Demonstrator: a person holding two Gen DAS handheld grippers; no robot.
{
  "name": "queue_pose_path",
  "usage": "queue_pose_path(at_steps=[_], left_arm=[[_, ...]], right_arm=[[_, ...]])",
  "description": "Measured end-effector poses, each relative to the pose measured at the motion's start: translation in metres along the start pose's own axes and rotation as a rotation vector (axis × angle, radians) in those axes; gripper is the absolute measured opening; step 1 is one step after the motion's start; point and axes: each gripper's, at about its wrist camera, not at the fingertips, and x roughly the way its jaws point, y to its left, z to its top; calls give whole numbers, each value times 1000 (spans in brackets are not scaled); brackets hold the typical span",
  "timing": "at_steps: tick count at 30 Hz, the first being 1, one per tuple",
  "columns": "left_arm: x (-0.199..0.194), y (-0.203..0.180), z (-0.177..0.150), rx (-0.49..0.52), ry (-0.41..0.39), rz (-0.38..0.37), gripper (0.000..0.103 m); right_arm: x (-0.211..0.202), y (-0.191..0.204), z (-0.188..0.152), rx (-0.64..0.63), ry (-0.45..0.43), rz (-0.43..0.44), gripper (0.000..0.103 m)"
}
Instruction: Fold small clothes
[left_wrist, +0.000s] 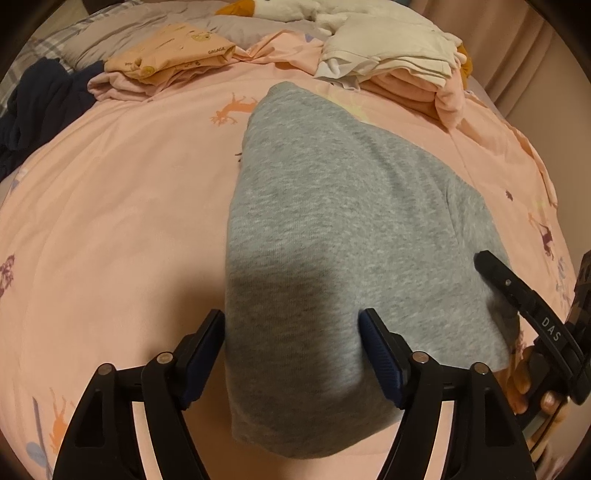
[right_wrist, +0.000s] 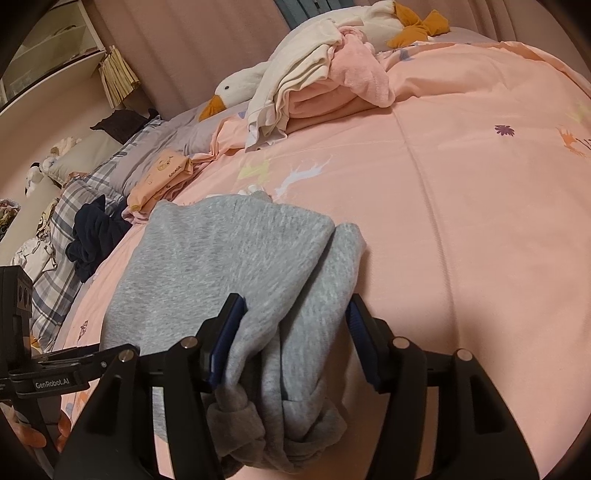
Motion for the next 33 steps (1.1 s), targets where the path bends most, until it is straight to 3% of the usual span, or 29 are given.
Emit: queue_pose_path(at_steps=[33], left_arm=[[-3, 4, -9, -15, 10, -18, 76]], right_arm=[[0, -6, 0, 18, 5, -18, 63]])
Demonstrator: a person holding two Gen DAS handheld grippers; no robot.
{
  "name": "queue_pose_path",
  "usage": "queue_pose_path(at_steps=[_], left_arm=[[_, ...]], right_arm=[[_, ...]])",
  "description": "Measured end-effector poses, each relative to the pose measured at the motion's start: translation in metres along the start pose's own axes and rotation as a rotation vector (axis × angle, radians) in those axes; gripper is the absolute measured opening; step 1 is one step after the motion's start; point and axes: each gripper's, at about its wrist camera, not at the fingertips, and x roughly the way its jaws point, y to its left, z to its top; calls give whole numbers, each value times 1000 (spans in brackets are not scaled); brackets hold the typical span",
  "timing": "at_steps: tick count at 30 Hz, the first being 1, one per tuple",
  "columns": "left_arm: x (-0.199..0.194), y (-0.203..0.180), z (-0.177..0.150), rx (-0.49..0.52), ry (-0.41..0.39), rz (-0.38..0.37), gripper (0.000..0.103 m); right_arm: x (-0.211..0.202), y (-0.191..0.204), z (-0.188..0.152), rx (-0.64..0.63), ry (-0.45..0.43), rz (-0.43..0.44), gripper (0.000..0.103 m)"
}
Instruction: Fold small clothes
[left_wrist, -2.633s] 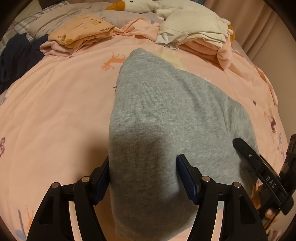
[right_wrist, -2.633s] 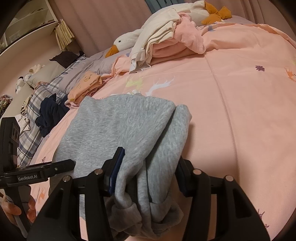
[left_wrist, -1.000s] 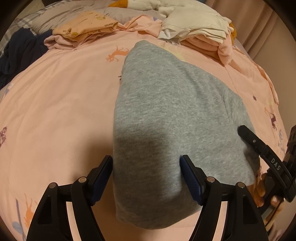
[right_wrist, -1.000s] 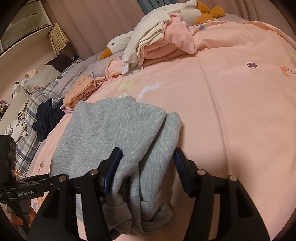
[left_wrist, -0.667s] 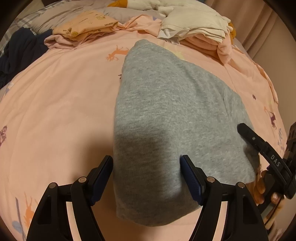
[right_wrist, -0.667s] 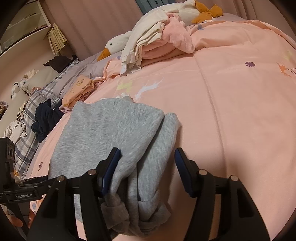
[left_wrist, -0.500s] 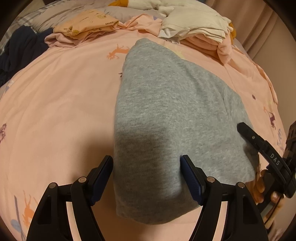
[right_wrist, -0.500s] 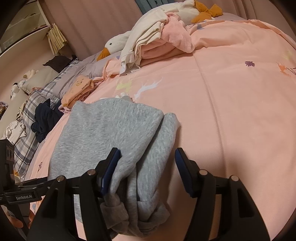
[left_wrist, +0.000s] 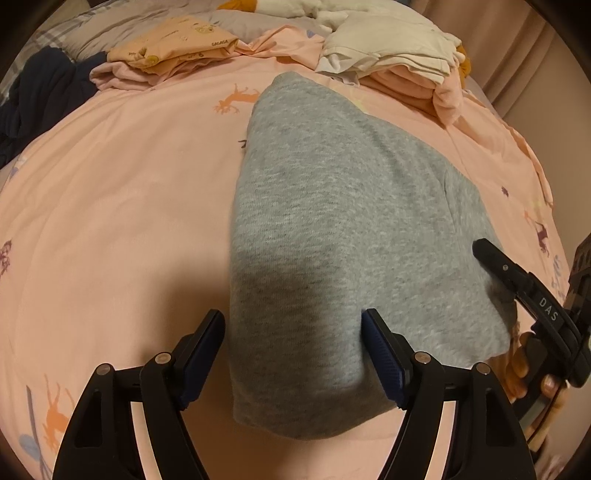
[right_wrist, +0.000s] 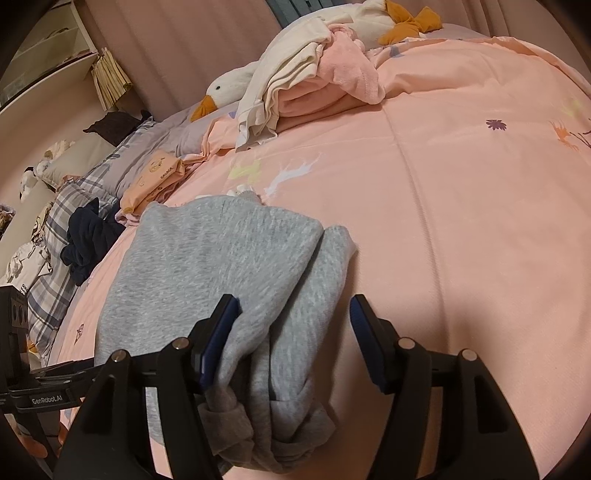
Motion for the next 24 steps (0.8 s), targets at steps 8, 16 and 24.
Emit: queue_pose_path(at_steps=[8, 16, 24], left_arm=[[0, 1, -3, -5, 0, 1, 78], [0, 1, -2, -5, 1, 2, 78], [1, 2, -4, -8, 3, 1, 79]], right_arm=[[0, -1, 0, 1, 2, -4, 63], [0, -2, 0, 3, 2, -5, 64], [0, -2, 0, 2, 2, -5, 65]])
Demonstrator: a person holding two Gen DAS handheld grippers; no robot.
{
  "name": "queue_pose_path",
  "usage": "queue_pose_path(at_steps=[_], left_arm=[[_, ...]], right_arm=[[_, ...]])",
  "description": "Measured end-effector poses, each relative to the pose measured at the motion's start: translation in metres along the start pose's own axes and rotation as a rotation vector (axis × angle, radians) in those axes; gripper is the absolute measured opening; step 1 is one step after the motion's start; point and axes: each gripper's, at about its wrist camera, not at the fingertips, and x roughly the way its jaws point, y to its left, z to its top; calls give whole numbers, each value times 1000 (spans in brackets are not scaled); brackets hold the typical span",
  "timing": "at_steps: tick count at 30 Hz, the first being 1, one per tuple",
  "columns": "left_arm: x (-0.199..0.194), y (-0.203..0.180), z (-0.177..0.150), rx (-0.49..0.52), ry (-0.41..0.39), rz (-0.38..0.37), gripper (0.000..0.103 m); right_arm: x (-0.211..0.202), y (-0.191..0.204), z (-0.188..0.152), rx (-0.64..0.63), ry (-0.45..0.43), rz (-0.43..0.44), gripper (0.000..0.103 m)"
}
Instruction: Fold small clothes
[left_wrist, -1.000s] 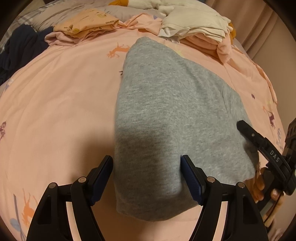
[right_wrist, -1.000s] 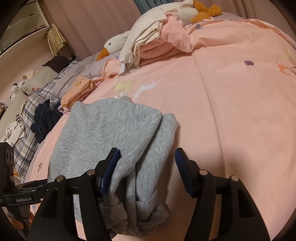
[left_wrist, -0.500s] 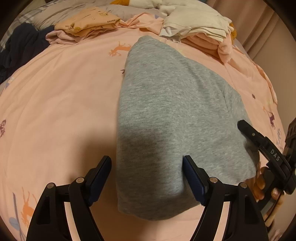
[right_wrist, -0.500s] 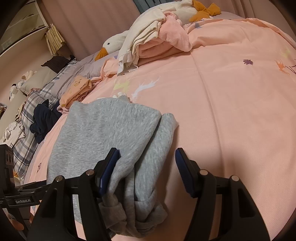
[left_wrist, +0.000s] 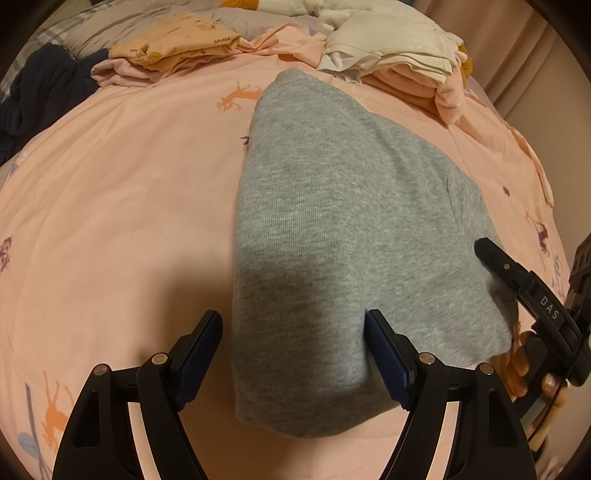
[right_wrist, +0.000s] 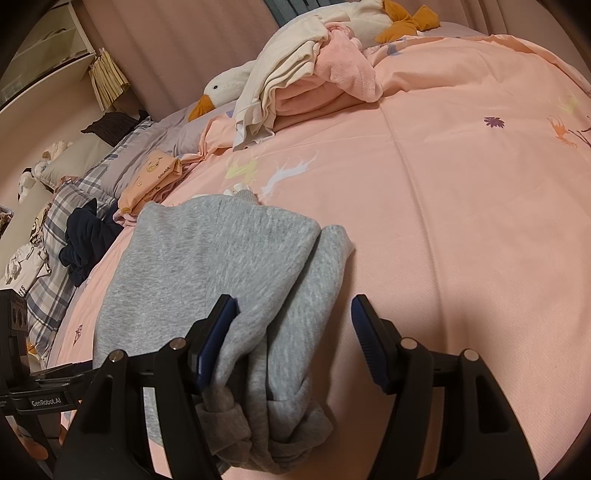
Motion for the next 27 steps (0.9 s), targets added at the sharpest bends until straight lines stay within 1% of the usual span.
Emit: queue_pose_path(at_steps=[16, 22, 27], left_arm=[[2, 1, -1, -5, 0, -10, 79], [0, 3, -4, 1, 0, -23, 79], [-3, 6, -7, 12, -2, -35, 79]], right_arm=[[0, 0, 1, 2, 3, -2, 65], [1, -3, 0, 15, 9, -26, 66], [0, -2, -1, 46, 19, -29, 66]])
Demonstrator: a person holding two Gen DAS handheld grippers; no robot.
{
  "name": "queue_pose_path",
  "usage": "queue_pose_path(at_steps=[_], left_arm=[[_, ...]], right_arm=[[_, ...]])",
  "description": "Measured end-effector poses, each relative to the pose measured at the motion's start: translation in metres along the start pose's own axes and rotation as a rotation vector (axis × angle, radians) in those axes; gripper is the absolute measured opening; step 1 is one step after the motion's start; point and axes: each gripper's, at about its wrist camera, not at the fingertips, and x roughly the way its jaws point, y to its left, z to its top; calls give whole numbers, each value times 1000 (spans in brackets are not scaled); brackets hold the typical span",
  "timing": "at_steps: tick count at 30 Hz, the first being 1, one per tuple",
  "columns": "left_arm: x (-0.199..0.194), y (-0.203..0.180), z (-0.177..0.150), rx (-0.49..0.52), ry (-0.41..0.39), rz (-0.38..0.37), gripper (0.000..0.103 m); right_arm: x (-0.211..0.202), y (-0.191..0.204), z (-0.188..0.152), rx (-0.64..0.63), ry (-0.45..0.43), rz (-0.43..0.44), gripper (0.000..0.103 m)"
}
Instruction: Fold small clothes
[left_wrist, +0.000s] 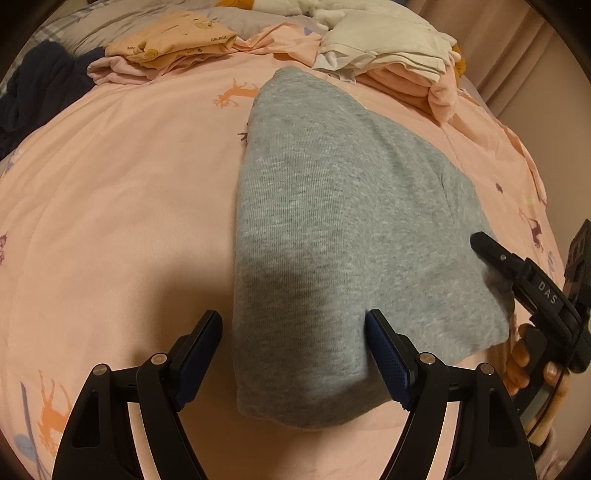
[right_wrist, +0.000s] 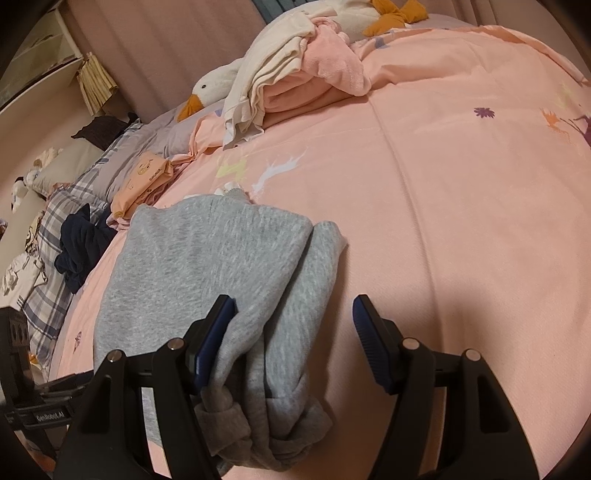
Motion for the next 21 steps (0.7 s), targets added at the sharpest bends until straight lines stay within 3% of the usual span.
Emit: queue_pose_path(at_steps=[21], left_arm=[[-7, 6, -9, 7, 4, -16, 79]], right_arm=[[-28, -10, -19, 55, -16, -100, 66]])
